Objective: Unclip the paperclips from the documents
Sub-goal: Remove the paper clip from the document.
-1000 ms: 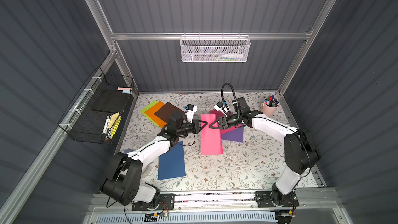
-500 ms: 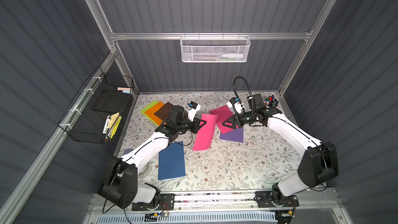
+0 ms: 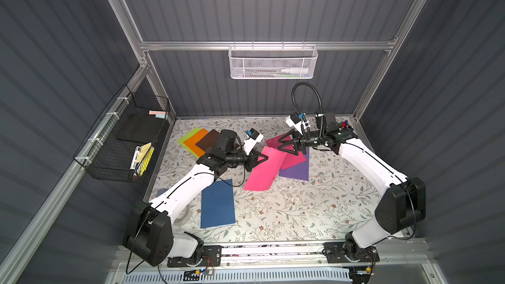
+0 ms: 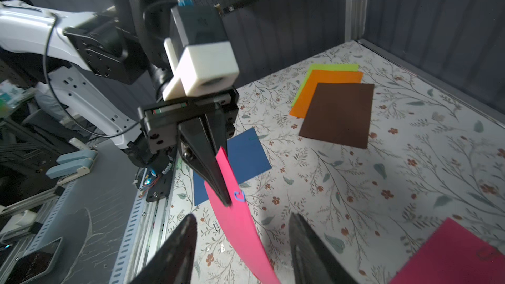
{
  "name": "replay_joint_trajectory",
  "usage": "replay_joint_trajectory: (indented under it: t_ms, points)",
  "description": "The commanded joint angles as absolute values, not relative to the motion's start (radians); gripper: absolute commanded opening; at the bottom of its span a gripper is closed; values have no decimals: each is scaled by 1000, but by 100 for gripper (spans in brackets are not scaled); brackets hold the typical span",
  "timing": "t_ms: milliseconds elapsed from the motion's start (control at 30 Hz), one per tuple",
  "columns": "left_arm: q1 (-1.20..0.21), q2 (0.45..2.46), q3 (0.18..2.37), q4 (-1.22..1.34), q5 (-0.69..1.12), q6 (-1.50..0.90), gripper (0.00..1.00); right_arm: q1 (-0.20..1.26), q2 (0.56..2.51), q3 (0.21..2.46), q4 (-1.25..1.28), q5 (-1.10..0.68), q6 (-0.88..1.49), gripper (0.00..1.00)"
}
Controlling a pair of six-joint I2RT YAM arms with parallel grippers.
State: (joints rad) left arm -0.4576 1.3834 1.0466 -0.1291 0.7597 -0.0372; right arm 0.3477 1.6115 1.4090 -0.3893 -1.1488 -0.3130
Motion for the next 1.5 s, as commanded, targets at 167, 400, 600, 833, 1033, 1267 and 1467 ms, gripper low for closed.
replay_joint_trajectory:
  t_ms: [167, 400, 600, 833, 1033, 1267, 1467]
  points:
    - [-463, 1352, 1069, -169, 843, 8, 0, 383, 1705, 1506, -559, -1317, -453, 44]
    - [-463, 1347, 1077, -181, 856, 20, 0, 388, 1715, 1482, -590, -1325, -474, 34]
    - [-463, 1353, 1077, -183, 868, 23, 0, 388, 1710, 1455, -599, -1335, -488, 23]
    - [-463, 1354, 1077, -186, 886, 27, 0, 388, 1707, 1445, -592, -1332, -487, 13]
    - [-463, 1359, 1061, -188, 884, 27, 0, 388, 1706, 1447, -592, -1336, -488, 2]
    - [-463, 1392, 1071, -199, 879, 32, 0, 375, 1702, 1447, -598, -1336, -495, 0]
    - [-463, 1416, 1077, -207, 885, 43, 0, 347, 1687, 1447, -595, -1336, -496, 0]
